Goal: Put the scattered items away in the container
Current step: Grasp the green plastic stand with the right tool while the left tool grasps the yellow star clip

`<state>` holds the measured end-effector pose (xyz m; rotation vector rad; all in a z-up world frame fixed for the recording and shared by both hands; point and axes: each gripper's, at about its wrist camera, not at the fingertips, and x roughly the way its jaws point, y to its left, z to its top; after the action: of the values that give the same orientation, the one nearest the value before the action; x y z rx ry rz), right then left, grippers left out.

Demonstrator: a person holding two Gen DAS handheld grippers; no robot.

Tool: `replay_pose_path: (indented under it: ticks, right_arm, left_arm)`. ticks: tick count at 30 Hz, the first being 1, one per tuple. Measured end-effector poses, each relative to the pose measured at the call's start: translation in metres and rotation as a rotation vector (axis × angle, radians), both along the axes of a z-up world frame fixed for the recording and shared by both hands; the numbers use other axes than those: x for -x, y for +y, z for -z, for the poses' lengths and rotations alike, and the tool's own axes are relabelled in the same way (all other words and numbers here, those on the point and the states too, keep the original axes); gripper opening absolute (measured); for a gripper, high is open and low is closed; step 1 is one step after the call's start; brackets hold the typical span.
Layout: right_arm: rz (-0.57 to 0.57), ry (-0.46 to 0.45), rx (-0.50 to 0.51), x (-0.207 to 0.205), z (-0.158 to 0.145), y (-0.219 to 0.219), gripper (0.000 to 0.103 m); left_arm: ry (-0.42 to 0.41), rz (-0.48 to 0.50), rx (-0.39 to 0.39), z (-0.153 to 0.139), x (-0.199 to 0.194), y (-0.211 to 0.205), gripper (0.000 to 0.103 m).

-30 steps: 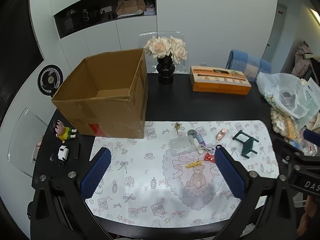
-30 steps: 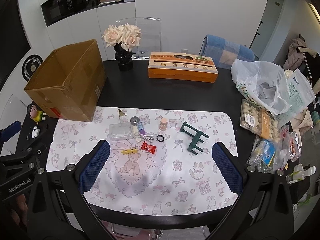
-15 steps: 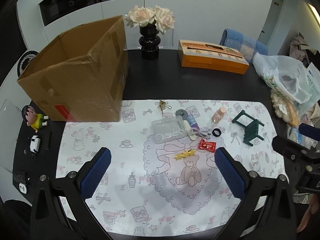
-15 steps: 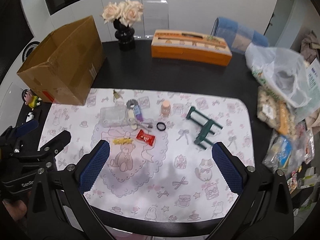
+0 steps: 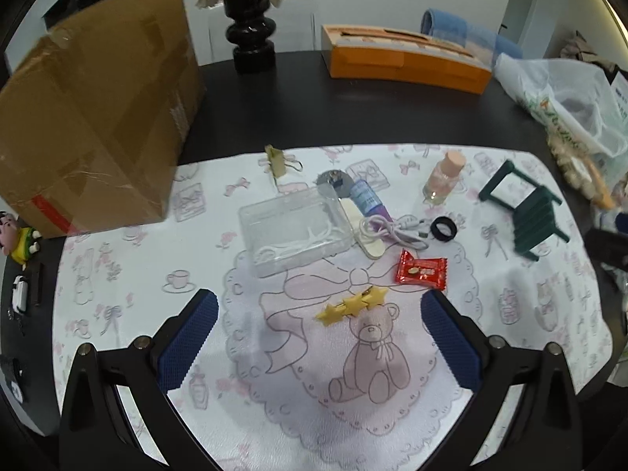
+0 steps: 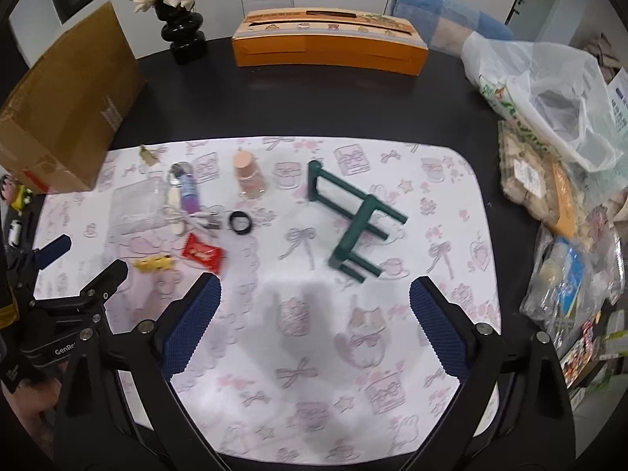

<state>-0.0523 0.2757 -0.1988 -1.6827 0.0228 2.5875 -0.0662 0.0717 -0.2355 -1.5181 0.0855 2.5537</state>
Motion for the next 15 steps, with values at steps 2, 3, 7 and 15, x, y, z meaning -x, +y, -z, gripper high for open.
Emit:
replay_pose_path:
  ticks: [2,3,7,15]
  right_arm:
    - [-0.014,0.011,-0.045,0.003,0.007,0.001,0.098]
    - [-0.018,0.005,-0.058,0.004,0.011,0.003,0.098]
    - [0.002,-0.043,-0.013,0.008,0.029,0.018,0.098]
    - [-0.004,-0.087,0.041,0.022,0.060,0.022,0.098]
  left_arm:
    - [-0.009,0.013,-0.001,0.015,0.005,0.005,0.103]
    - [-0.014,0.020,-0.002,0.021,0.007,0.007,0.103]
    - [-0.042,0.042,-0.007,0.034,0.012,0.012,0.096]
    - [-0.082,0.073,-0.008,0.055,0.020,0.019,0.074]
